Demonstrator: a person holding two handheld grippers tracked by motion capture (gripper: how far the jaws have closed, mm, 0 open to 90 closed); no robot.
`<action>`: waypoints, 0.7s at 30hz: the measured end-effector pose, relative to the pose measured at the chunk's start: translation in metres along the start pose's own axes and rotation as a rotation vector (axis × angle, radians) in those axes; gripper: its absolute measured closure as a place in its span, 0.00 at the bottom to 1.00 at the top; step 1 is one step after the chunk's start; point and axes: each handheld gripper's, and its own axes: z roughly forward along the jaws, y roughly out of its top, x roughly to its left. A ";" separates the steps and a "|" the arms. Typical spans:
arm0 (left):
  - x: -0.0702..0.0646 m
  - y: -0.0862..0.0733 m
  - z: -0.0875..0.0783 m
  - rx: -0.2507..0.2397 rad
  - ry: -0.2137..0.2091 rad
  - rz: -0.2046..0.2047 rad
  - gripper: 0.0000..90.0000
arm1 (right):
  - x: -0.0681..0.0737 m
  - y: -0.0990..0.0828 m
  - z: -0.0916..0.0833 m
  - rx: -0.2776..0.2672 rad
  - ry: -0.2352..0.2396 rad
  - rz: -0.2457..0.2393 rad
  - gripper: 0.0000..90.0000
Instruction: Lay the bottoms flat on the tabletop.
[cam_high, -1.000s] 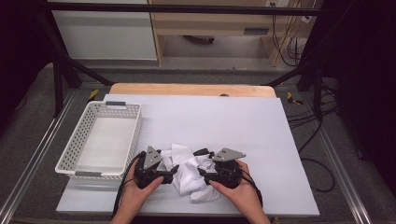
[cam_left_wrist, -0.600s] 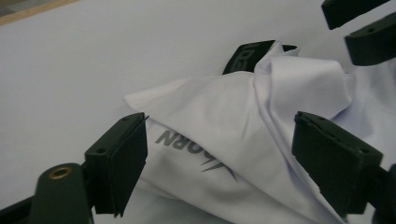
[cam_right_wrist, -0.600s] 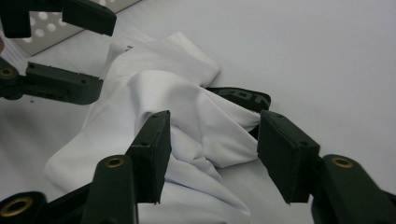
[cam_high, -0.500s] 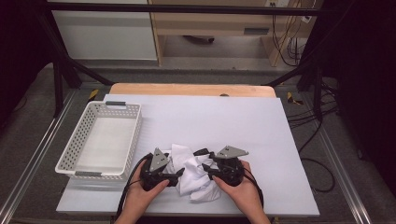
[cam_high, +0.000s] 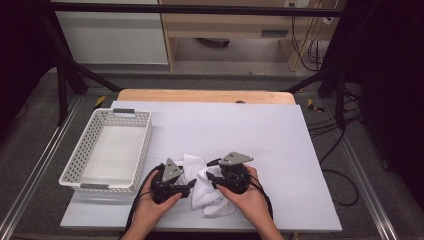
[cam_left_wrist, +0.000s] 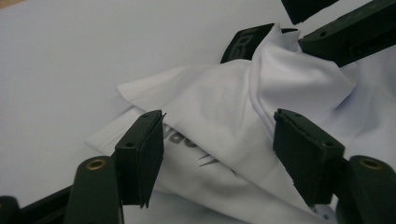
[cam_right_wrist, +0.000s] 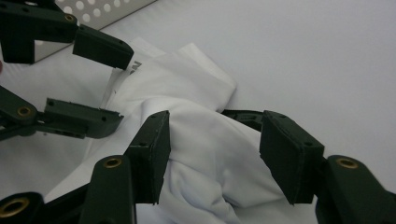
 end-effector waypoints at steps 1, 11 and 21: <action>0.002 0.000 -0.002 -0.004 0.012 -0.007 0.38 | 0.001 0.000 0.002 0.008 0.014 0.004 0.59; 0.001 0.002 -0.006 -0.020 0.005 -0.015 0.43 | 0.009 -0.014 -0.001 0.040 0.060 -0.048 0.96; -0.007 0.004 -0.008 -0.028 -0.014 0.002 0.50 | 0.007 -0.023 -0.032 0.039 0.035 -0.071 0.99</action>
